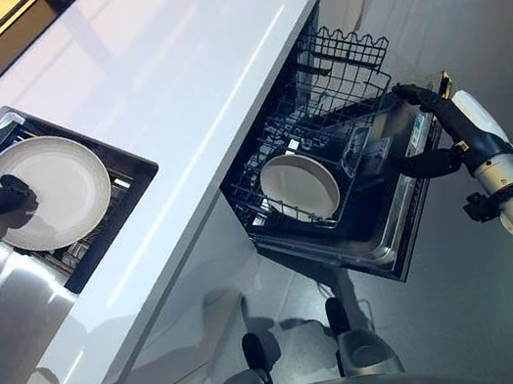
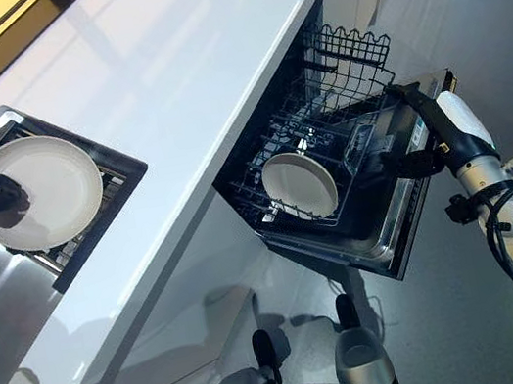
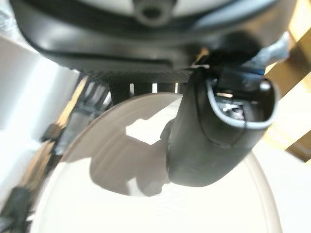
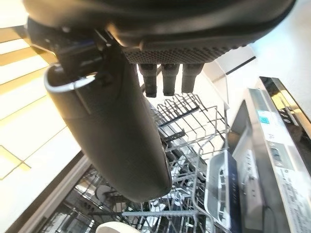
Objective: Pick up plates and place into dishwasher.
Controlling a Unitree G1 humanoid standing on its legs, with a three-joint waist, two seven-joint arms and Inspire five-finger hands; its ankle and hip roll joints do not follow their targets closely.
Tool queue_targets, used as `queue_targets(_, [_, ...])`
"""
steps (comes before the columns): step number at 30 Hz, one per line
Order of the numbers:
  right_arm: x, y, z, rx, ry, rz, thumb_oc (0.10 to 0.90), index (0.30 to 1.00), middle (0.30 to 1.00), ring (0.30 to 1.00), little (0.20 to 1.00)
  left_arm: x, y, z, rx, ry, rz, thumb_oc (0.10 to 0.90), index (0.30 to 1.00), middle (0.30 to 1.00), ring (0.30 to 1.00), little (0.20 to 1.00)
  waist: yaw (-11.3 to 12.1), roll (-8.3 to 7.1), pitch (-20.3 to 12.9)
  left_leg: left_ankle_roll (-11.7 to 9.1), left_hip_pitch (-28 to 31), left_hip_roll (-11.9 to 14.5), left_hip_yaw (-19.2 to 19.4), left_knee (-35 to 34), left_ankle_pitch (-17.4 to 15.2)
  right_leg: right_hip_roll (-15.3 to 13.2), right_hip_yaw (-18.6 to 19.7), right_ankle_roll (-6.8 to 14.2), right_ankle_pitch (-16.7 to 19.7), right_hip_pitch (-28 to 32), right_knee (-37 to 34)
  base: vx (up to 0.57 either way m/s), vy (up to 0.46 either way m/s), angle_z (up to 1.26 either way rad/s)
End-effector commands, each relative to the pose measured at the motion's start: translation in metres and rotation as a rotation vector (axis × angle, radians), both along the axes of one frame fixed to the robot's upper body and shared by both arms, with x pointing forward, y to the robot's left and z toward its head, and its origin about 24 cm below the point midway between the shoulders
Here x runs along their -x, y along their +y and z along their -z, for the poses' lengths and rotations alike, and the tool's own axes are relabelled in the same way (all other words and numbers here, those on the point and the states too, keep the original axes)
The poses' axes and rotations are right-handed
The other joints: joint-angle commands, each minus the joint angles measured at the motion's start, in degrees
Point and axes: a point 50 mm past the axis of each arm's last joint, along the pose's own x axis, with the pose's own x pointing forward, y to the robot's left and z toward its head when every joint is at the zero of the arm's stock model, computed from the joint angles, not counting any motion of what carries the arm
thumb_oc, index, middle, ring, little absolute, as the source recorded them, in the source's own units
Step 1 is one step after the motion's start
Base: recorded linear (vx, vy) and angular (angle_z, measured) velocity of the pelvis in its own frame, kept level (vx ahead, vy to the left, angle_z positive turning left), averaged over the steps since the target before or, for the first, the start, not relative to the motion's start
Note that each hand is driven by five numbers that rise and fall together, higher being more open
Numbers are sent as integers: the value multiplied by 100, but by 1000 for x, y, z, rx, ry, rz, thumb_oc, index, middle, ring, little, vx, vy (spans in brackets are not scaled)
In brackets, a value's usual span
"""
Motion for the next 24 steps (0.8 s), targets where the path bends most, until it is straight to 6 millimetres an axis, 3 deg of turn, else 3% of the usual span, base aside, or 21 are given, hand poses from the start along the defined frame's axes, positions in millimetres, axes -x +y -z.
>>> queue_targets(1, [-4,10,-52,-55,-248,-100,800,900,900,900,900,7,4,-92,-129,-359,-23,100,300,300,300,200,59,-33,-812,273,-5,-541,26,10,-254,317,-100,197,-155,167,100,-7,-32,2])
queue_targets(9, [-9,31,-45,-361,-206,-262,800,900,900,900,900,5,-14,-108,-154,-518,13,100,300,300,300,200,155,-13,-926,247,37,-532,-60,10,-257,315,-166,167,-193,244,103,-3,-13,2])
queue_targets(13, [-10,38,-44,-404,-212,-299,800,900,900,900,900,5,-27,-124,-170,-628,73,100,300,300,300,200,182,-3,-995,238,38,-524,-78,10,-246,316,-188,156,-198,251,105,-15,-12,5])
queue_targets(17, [-13,42,-46,-509,-204,-349,800,900,900,900,900,4,-58,-141,-110,-750,233,100,300,300,300,200,245,-19,-1041,232,17,-521,-115,10,-192,322,-220,116,-180,248,118,-44,-13,9])
queue_targets(24, [-23,61,-49,-635,-189,-454,800,900,900,900,900,3,-123,-141,-33,-880,522,100,300,300,300,200,335,-87,-1127,234,37,-527,-206,10,-206,319,-261,70,-195,292,104,-8,-4,2])
